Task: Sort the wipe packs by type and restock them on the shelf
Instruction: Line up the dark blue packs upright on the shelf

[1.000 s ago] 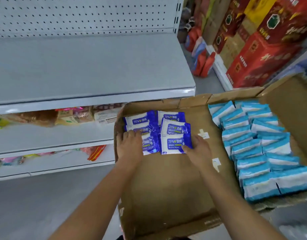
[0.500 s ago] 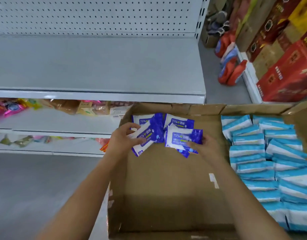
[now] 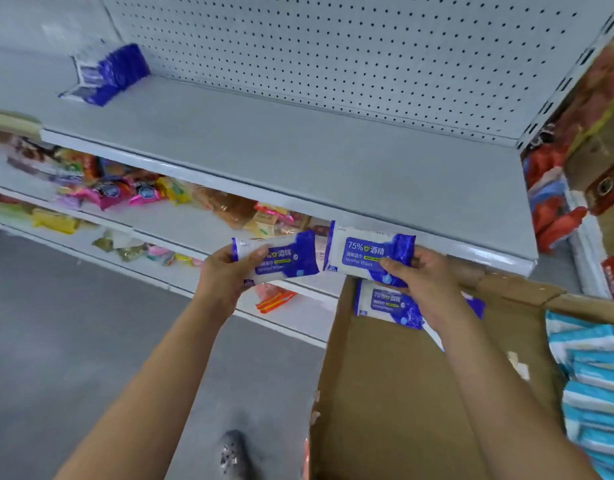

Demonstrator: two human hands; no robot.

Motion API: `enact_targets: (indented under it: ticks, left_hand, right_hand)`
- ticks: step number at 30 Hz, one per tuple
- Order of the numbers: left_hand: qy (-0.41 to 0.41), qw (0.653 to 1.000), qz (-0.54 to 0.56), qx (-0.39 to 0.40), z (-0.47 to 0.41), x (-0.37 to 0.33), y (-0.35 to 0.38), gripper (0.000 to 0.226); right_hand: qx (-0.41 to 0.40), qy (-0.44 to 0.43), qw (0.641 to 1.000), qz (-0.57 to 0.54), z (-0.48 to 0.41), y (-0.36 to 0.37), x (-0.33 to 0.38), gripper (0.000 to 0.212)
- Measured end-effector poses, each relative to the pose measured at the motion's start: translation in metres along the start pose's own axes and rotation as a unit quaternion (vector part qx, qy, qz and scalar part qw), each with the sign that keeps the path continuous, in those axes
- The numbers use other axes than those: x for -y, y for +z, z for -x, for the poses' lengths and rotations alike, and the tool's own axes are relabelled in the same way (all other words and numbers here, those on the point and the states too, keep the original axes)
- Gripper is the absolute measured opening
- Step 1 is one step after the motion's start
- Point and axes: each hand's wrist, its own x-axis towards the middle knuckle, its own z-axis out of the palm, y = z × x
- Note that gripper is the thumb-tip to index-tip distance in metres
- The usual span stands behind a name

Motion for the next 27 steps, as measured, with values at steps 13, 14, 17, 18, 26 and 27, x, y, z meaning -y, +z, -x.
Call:
enact_targets:
  ticks: [13,14,17,18,26,27]
  left_hand:
    - [0.052,0.997,-0.013,-0.056,-0.085,-0.074,-0.292,0.020]
    - [0.057,0.996,-0.008,-0.065,-0.091,-0.080,-0.308,0.025]
    - [0.071,0.994,0.009,-0.089,-0.115,-0.098,-0.346,0.030]
    - [0.074,0.993,0.017,-0.093,-0.125,-0.103,-0.357,0.028]
    - [0.089,0.991,0.028,-0.099,-0.213,-0.146,-0.418,0.038]
    - [0.091,0.990,0.026,-0.101,-0.227,-0.154,-0.424,0.043]
  right_hand:
    - [0.091,-0.036,0.995,0.001,-0.036,0.319,0.046,0.027]
    - [0.095,-0.039,0.995,-0.003,-0.038,0.339,0.052,0.026]
    - [0.118,-0.048,0.992,0.003,-0.046,0.391,0.069,0.024]
    - [0.128,-0.051,0.990,0.009,-0.050,0.405,0.075,0.025]
    - [0.137,-0.089,0.985,0.047,-0.131,0.510,0.108,0.026]
    - [0.141,-0.093,0.985,0.044,-0.148,0.525,0.112,0.026]
